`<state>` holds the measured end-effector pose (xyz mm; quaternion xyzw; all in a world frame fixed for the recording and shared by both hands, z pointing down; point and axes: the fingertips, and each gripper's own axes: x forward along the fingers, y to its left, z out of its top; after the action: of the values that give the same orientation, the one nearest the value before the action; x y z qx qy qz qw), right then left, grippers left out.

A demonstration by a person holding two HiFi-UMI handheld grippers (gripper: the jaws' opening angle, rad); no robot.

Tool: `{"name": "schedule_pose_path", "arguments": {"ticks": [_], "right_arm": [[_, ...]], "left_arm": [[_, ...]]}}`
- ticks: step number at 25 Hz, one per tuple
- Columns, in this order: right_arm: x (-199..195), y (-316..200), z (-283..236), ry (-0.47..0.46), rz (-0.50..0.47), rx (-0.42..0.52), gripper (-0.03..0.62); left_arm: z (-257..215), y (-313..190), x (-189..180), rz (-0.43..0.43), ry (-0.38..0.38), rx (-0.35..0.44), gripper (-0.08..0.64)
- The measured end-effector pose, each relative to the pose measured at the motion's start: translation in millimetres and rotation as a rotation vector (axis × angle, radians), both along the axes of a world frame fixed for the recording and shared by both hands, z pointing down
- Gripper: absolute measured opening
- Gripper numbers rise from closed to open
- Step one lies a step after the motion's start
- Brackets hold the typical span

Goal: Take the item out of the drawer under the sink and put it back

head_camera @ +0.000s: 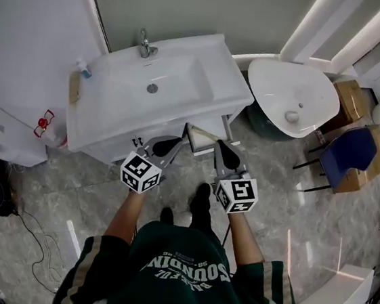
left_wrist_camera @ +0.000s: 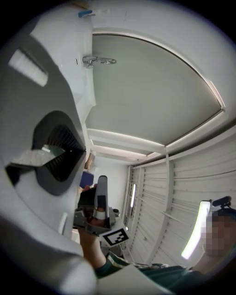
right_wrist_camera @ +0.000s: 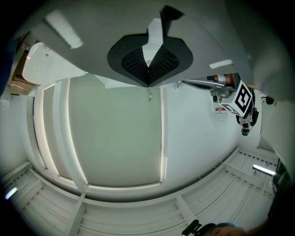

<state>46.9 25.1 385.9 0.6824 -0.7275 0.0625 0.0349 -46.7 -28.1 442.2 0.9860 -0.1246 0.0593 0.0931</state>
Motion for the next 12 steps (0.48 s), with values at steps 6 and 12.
{"name": "schedule_pose_path", "arguments": {"ticks": [6,12], "right_arm": [[40,-46,2,-0.008,-0.063,0.022,-0.003],[89,-99,-9,-0.015,-0.153,0.035,-0.003]], "left_arm": [[-1,-38,41,-0.049,-0.016,0.019,0.049],[-13,-81,82,-0.147,-0.021,0.027,0.049]]}}
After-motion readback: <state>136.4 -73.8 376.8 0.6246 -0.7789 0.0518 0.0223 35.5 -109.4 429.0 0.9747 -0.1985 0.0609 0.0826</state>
